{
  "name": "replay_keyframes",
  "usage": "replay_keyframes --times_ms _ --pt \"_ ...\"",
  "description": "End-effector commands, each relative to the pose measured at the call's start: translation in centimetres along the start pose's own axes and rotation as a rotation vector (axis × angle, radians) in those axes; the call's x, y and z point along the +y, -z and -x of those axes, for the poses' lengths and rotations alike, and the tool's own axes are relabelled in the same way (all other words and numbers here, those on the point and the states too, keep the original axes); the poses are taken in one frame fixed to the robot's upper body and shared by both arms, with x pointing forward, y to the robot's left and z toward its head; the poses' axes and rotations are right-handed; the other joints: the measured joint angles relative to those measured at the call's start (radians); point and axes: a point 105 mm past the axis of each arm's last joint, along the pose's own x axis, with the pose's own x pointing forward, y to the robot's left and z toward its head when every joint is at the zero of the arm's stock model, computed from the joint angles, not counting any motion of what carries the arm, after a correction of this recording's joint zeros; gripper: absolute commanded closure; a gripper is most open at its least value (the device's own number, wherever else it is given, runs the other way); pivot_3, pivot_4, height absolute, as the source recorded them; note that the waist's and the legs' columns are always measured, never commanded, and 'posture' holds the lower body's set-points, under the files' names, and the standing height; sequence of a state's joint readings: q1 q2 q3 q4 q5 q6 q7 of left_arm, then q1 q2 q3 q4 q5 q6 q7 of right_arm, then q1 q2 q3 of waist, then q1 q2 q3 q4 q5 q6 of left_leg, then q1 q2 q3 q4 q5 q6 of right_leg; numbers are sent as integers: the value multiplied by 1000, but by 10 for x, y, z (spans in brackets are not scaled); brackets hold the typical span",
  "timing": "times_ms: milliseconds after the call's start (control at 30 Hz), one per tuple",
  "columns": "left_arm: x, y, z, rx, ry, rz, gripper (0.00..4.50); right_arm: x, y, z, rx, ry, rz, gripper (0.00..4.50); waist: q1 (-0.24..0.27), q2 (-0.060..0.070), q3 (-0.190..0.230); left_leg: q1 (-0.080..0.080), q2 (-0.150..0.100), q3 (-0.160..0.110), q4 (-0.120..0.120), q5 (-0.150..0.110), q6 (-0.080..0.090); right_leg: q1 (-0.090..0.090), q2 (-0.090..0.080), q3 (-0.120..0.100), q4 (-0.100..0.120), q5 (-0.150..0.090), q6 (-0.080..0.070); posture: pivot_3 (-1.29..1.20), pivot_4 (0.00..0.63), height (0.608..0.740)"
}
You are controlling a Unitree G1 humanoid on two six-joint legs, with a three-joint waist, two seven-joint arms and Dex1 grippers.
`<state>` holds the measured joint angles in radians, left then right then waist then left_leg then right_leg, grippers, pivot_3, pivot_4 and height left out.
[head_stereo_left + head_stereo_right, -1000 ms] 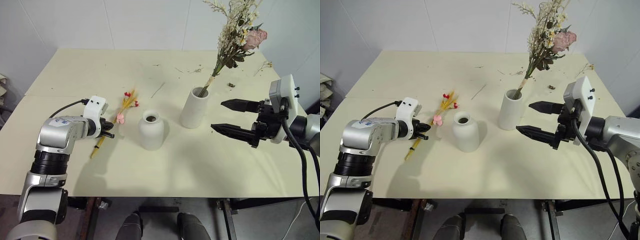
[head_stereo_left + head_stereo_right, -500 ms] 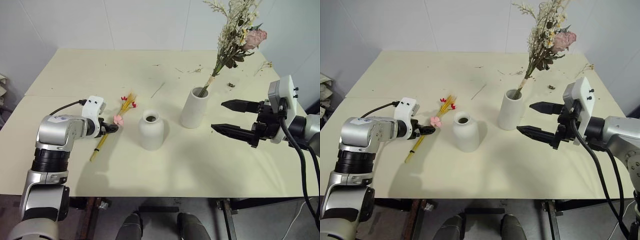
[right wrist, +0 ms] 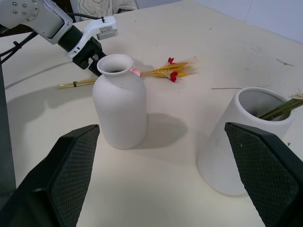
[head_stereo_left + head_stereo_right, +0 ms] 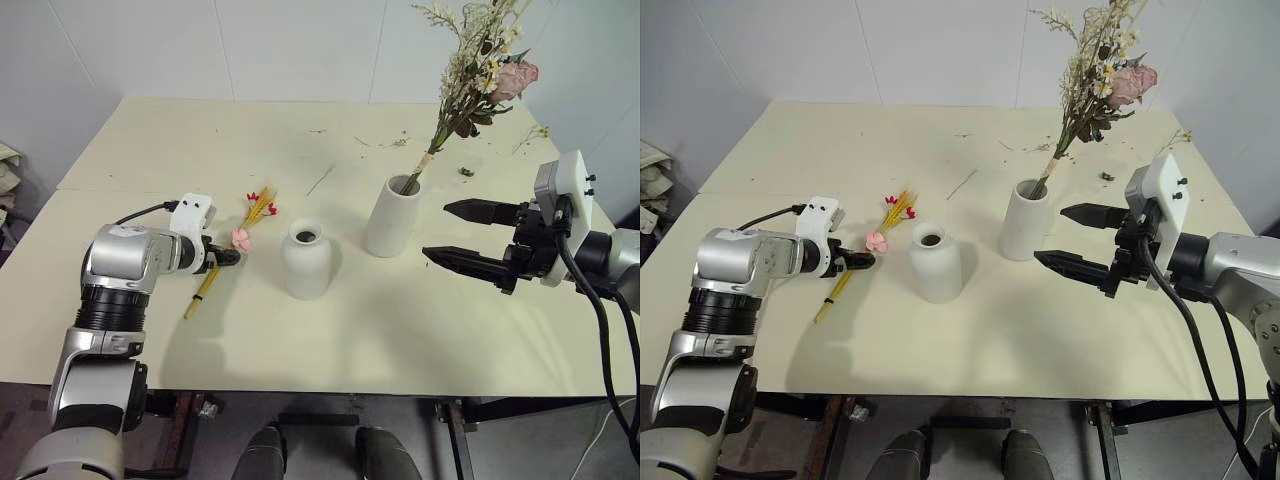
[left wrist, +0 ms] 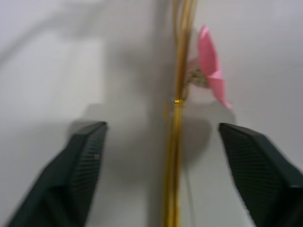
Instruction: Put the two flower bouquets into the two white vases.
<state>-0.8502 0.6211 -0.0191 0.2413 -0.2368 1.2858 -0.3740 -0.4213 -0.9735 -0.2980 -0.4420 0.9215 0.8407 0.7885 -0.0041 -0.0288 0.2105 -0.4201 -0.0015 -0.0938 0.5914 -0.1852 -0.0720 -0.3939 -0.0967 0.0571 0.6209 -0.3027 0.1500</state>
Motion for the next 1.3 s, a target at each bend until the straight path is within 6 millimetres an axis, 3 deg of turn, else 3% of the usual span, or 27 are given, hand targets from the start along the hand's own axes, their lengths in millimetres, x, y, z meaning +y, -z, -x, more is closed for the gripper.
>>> replay_keyframes --times_ms 33,300,333,433,600,733,833,933,1067,1300 --pt "1 7 -5 33 -2 -9 1866 3 -9 1 -16 3 42 0 0 0 0 0 0 0 0 0 0 0 0 0 0 0 0 0 150 740" --pt "2 -8 -6 -54 7 19 4331 4 -9 1 -19 6 44 0 5 0 0 -1 -1 0 0 0 0 0 0 0 0 0 0 0 150 740" --pt "4 -11 -6 -72 2 36 4475 5 -9 1 -20 6 44 0 5 0 0 -1 -1 0 0 0 0 0 0 0 0 0 0 0 150 740" --pt "7 -25 -4 -152 2 48 4475 7 -8 2 -30 0 32 0 4 0 0 -1 0 0 0 0 0 0 0 0 0 0 1 0 150 740" --pt "0 -64 12 -375 52 -12 4475 16 -7 6 -66 -40 -13 0 3 0 0 -1 0 0 0 0 0 0 0 0 0 1 1 0 150 740" --pt "-15 -112 44 -734 126 -101 4475 15 -4 8 -63 -16 -15 0 3 0 0 -2 0 0 0 0 0 0 0 0 -1 1 1 0 150 740" --pt "-30 -132 64 -922 210 -134 4475 15 -2 8 -67 1 -13 0 3 0 0 -2 0 0 0 0 0 0 0 0 -1 1 2 0 150 740" --pt "-43 -144 82 -1062 293 -169 4475 15 -1 8 -71 19 -12 0 3 0 0 -2 0 0 0 0 0 0 0 0 -1 1 2 0 150 740" --pt "-58 -160 122 -1354 411 -197 4475 16 1 9 -75 44 -8 0 4 0 0 -2 0 0 0 0 0 0 0 0 -1 1 2 0 150 740" --pt "-93 -157 152 -1517 814 -189 4475 17 2 8 -96 77 -6 0 2 0 0 -2 -1 0 2 0 0 1 0 0 -1 2 3 0 150 740"
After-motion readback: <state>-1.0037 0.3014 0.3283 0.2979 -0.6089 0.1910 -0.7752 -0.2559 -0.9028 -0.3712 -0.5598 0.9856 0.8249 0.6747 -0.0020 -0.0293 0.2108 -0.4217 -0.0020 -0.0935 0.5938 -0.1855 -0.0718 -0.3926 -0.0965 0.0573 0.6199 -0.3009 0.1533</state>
